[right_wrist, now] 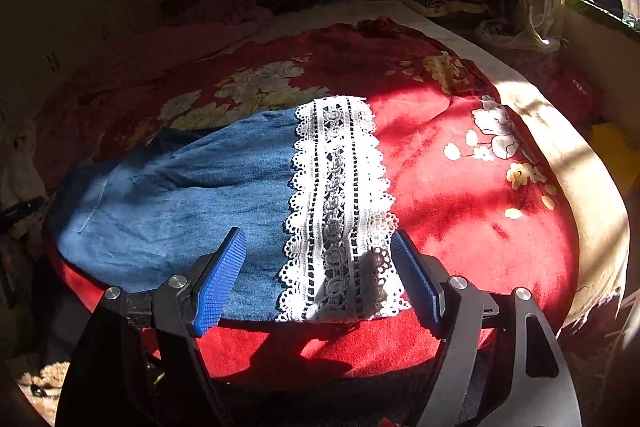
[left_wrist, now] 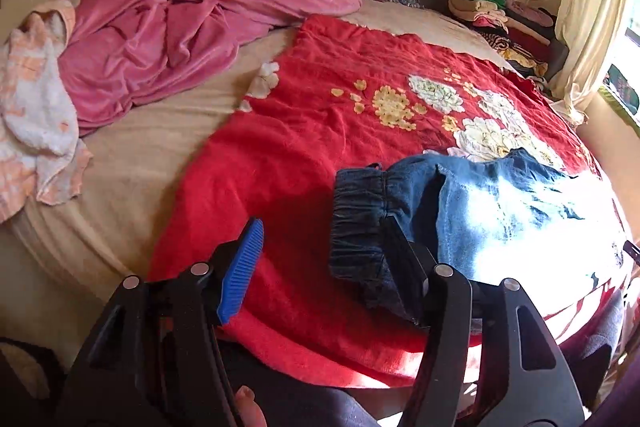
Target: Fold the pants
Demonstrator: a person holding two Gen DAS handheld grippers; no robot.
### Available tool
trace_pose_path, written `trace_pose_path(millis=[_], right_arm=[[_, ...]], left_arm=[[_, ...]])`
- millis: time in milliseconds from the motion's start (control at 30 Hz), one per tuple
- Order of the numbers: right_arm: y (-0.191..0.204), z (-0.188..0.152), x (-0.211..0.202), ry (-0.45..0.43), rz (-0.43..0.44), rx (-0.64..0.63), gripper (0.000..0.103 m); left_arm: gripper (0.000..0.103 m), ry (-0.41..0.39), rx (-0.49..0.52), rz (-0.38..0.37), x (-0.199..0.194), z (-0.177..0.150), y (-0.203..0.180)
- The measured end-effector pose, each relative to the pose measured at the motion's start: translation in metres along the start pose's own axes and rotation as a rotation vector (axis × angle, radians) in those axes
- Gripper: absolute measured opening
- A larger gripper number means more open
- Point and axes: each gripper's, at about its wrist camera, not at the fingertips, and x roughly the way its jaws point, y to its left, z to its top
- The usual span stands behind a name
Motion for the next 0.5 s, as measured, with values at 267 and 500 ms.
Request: trace_pose_path(millis=[267, 500], right_arm=[[-0.006, 0.048, 0.022, -0.021, 0.027, -0.01, 0.074], [-0.025, 0.087, 0.064, 0.05, 0.13, 0.054, 0.074]], left_arm=[[0.054, 0.002, 0.157, -0.172, 0.017, 0.042, -0.089], [0.054, 0.14, 0.401, -0.332, 0.092, 0.068, -0.206]])
